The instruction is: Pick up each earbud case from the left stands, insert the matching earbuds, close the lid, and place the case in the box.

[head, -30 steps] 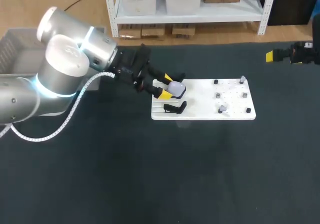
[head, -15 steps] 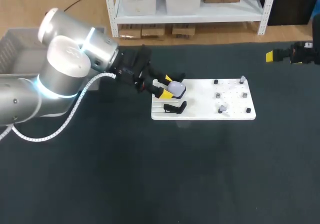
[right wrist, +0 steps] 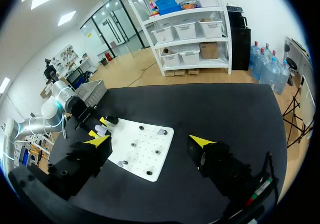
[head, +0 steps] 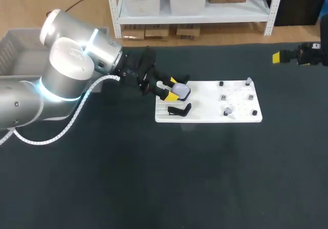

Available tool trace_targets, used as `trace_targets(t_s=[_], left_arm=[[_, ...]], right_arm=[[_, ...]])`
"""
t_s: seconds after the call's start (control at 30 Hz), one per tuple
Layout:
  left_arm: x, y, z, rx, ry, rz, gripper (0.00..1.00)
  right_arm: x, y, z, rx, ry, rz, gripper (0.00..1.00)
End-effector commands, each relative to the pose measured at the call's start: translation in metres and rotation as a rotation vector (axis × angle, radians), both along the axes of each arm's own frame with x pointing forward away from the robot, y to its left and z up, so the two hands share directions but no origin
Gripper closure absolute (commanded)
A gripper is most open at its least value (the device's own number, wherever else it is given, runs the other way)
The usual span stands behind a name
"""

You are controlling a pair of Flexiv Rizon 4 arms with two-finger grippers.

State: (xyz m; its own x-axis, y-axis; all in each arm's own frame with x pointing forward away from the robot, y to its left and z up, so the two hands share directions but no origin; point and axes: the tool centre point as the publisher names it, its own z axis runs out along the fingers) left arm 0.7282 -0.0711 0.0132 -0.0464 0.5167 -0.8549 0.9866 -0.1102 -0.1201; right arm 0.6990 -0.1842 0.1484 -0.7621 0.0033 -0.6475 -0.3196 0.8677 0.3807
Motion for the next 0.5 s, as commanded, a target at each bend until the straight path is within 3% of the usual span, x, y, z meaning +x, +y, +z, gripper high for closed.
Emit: trace_targets(t_s=[0.03,0.33,0.5], left_arm=[[-0.0018,-0.0012,-0.0007,0.000,-0.003,0.000,0.48],[-0.0036,-0.0036,-0.0016,0.004,-0.008,-0.001,0.55],[-0.0038,-0.0038,-0.0019,0.004,-0.012,0.001,0.79]], right_arm=[[-0.0006,0.0004,0.0006,-0.003,0.001,-0.002,0.00],[-0.0006,0.0004,0.0006,-0.003,0.001,-0.002,0.00],[-0.0006,0.0004,0.0006,-0.003,0.001,-0.002,0.00]])
